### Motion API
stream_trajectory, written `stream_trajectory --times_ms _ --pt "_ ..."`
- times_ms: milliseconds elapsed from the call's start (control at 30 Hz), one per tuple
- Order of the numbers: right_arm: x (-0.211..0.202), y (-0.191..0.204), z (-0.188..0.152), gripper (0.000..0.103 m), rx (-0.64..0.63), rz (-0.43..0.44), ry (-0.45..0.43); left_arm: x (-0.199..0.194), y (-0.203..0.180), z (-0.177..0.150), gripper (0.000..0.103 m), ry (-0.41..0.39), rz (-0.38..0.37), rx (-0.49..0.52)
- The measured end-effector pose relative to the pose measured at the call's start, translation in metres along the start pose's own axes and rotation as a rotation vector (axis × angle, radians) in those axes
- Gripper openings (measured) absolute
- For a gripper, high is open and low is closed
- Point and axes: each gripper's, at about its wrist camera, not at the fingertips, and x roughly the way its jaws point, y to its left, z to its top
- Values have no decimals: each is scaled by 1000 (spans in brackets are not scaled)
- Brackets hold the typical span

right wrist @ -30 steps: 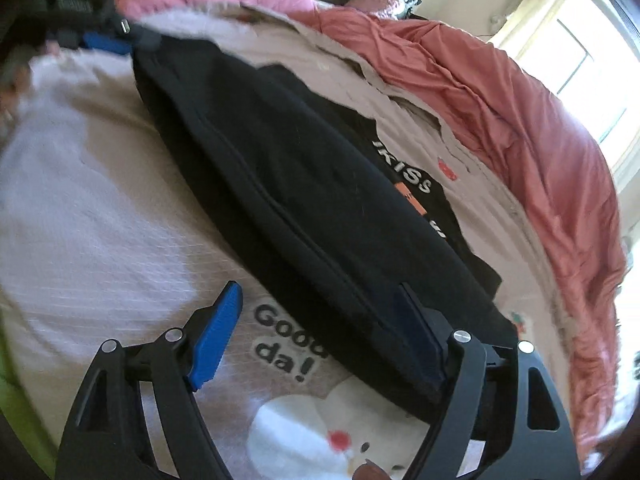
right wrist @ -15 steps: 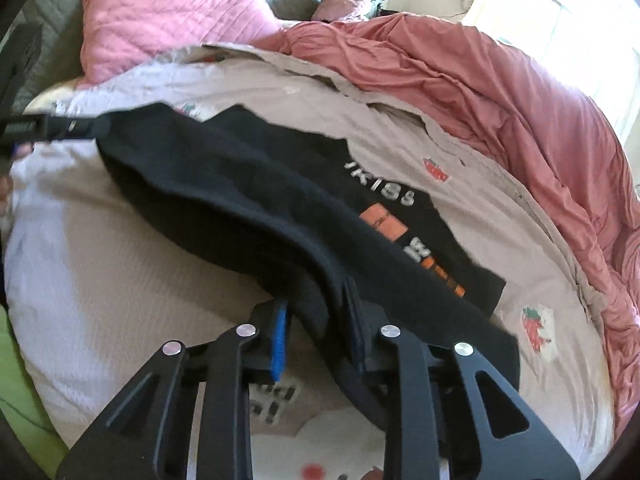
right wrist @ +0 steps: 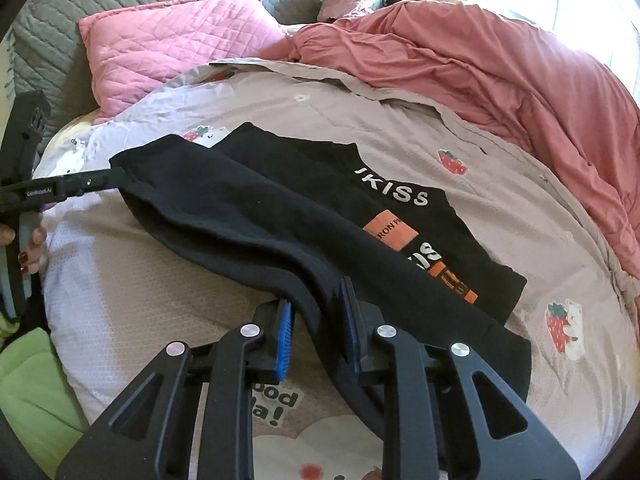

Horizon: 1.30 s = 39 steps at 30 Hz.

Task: Fold small clothes

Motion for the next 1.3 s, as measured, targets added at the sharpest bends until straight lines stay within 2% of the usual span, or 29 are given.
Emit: stream_trajectory --times_ms 233,333,400,433,700,833,1067,1133,1300 --pt "-4 1 -2 21 -5 11 -2 1 -4 -3 61 5 -12 20" --pt "-3 -1 -2 20 -11 -30 -4 2 -8 -4 61 6 -14 40" --pt "1 -3 0 9 -5 -49 -2 2 -9 -4 61 5 -14 45" --pt "2 -5 1 9 -4 -53 -6 2 -9 -3 61 3 -15 44" --pt "12 -26 38 7 -11 -101 -43 0 -10 -2 61 -9 -33 48" --pt "30 -42 58 7 -2 -136 -32 -1 -14 -3 61 -15 -44 61" --pt "86 -74 74 7 71 -170 55 3 -17 -4 61 -3 -57 76" --pt "100 -79 75 10 79 -188 71 6 -18 -5 61 7 -54 84" --pt "105 -94 76 44 89 -235 48 10 -22 -6 61 14 -51 104"
